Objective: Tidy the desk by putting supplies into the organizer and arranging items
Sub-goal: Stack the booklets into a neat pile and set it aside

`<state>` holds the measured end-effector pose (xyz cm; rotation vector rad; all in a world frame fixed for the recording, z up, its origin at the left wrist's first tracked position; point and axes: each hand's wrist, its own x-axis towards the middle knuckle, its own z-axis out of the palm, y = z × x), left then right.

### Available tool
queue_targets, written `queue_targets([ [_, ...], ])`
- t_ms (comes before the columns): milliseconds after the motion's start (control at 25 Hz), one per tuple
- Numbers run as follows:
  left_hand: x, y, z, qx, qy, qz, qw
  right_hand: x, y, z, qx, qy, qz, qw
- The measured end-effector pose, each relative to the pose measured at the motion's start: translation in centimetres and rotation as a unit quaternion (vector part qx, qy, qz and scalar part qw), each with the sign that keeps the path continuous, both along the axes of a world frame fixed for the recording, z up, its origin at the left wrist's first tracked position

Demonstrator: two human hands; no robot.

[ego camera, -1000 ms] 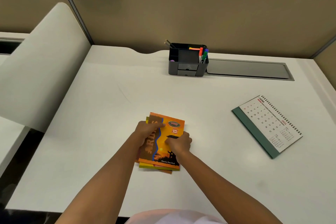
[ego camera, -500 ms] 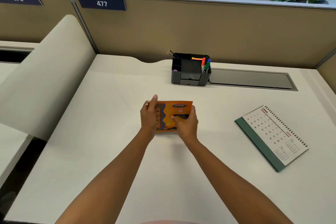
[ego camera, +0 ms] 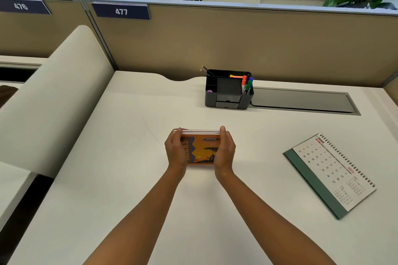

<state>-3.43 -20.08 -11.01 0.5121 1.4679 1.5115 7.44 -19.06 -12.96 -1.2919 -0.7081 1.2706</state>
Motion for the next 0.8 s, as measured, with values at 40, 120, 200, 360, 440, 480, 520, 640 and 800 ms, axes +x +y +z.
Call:
queue_targets([
  [40,0.3,-0.1,0.0,0.0,-0.003,0.002,1.0,-0.2,0.1,-0.1,-0.007,-0.002,-0.015,1.0],
  [120,0.5,0.1,0.1,0.011,0.004,0.014,1.0,-0.6,0.3,0.5,-0.003,-0.009,-0.04,0.999],
  [200,0.6,0.8,0.0,0.031,0.028,0.023,0.999,-0.7,1.1,1.1,0.019,-0.023,-0.046,0.999],
  [360,0.6,1.3,-0.5,0.039,0.055,-0.004,0.998,-0.2,2.1,0.8,0.043,-0.043,-0.03,0.998],
  [440,0.3,0.8,-1.2,0.031,0.066,-0.037,0.997,0.3,1.5,-0.3,0.047,-0.038,-0.019,0.998],
  [480,0.3,0.7,-1.4,0.031,0.068,-0.048,0.996,0.5,1.2,-0.7,0.052,-0.039,-0.012,0.998],
  [520,0.2,0.7,-1.5,0.033,0.072,-0.054,0.995,0.6,1.1,-1.0,0.055,-0.042,-0.004,0.998],
  [640,0.2,0.8,-0.8,0.037,0.086,-0.055,0.994,0.4,1.2,-1.1,0.057,-0.05,0.0,0.997],
  [800,-0.1,0.6,-1.3,0.052,0.09,-0.08,0.991,0.7,1.1,-1.2,0.079,-0.064,0.012,0.995],
])
